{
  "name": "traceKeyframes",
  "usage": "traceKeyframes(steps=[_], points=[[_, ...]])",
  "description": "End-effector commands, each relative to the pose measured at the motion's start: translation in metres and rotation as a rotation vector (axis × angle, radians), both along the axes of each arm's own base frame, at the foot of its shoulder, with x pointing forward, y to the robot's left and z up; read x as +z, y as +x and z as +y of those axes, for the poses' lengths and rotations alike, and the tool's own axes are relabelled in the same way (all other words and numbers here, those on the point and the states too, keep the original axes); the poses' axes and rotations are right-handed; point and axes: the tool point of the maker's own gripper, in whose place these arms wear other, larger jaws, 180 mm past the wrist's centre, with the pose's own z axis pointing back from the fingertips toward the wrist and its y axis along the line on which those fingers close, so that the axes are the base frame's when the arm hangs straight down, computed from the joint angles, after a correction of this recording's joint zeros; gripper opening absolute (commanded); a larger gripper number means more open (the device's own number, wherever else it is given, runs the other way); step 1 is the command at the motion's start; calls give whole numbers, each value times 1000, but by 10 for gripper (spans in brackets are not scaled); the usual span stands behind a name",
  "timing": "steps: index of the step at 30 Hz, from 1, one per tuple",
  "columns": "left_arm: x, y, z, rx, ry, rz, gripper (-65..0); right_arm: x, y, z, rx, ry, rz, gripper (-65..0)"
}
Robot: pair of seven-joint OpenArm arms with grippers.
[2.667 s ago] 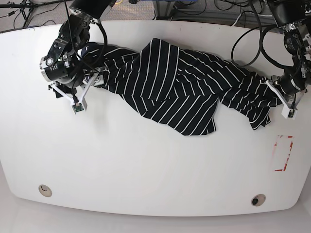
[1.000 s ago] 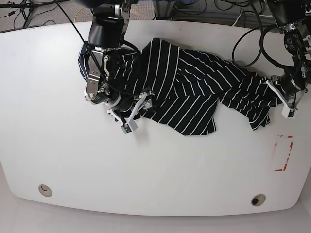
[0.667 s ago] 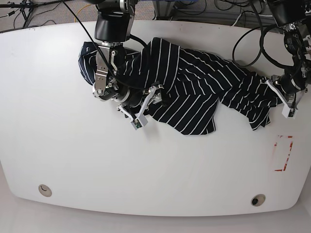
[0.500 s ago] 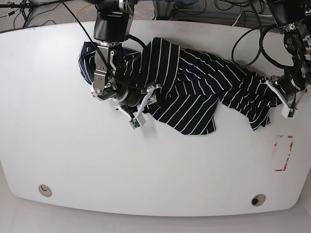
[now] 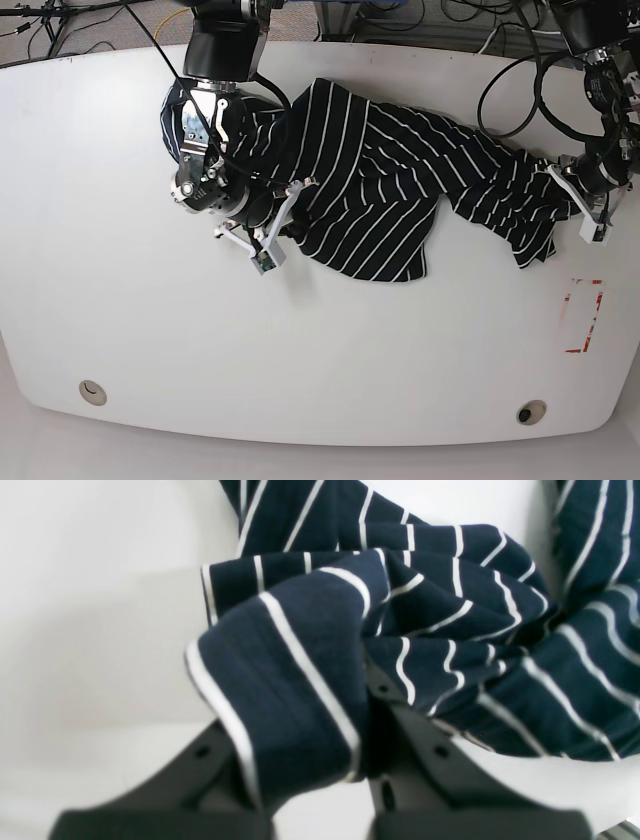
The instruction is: Fold the T-shirt properly
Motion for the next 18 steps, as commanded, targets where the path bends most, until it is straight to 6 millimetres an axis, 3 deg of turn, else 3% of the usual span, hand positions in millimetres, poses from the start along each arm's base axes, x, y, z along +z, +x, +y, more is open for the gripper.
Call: traceKeyframes(steps=[1,8,18], points=[[14,13,-4,-29,16,-49,-650,30,12,-13,-12,-32,-92,-650],[18,19,-9,-50,19,-58,-650,52,0,-32,-25,-115,-144,-650],[40,42,-11,-52,17,-132,-650,75,-7,-53,-32,-194,-223,-650]])
